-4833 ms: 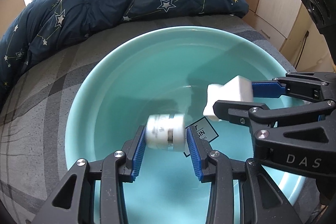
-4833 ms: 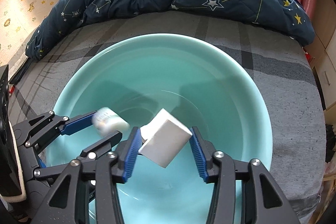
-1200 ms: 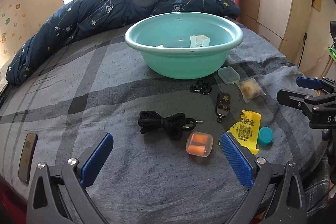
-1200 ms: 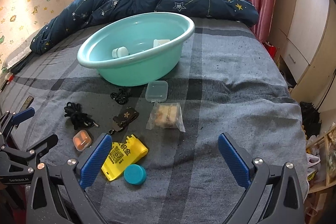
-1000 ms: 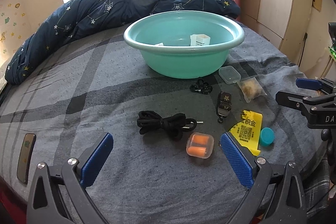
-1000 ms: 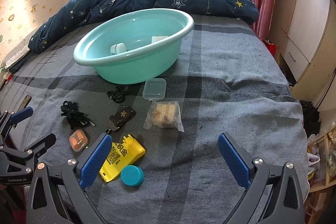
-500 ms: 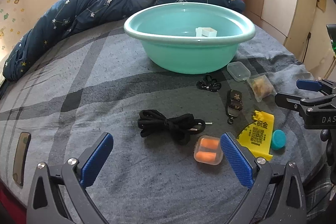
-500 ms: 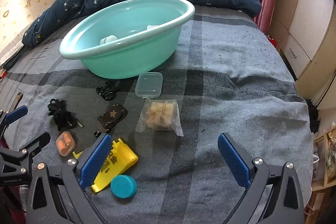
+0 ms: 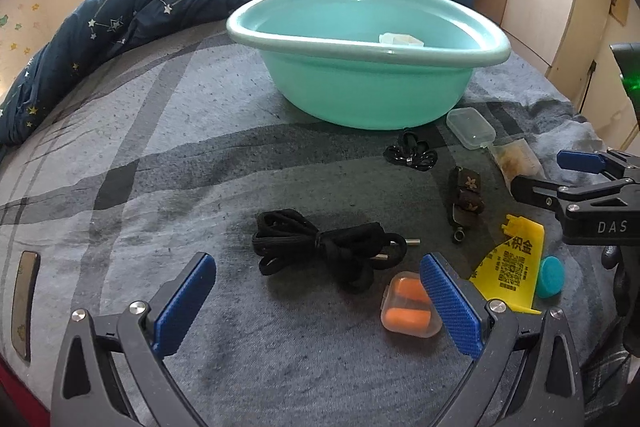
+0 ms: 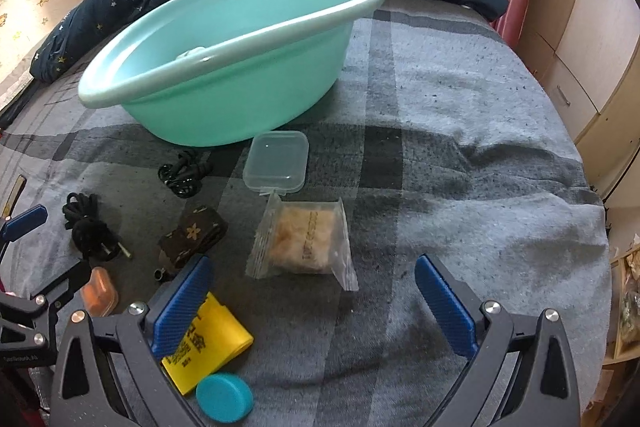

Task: Organize objects
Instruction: 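Grasp the bagged food with the right gripper while the left grasps the black cable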

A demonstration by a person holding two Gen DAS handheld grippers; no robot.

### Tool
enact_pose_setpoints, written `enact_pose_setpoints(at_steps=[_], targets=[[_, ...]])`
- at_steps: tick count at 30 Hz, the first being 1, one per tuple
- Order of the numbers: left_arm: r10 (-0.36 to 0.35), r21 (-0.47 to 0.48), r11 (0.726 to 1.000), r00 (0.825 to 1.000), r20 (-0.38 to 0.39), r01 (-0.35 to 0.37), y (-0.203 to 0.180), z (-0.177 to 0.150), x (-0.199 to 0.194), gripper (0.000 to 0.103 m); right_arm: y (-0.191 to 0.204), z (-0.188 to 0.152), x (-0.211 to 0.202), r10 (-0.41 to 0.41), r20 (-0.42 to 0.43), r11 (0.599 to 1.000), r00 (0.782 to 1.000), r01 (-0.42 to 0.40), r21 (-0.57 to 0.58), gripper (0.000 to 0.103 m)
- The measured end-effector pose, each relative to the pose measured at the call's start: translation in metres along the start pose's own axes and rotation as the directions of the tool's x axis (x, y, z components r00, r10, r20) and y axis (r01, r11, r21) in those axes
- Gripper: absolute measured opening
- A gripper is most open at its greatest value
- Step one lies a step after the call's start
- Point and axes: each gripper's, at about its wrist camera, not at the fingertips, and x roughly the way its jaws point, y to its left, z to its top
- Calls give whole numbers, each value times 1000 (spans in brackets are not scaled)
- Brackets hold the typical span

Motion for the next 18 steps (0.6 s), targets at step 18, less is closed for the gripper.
enact_pose_setpoints(at_steps=[18], targets=[[-16,-13,1000,1000,-25,16,4,7,18,103,2,10,23,-20,-36,1000,999,20,-5,81]])
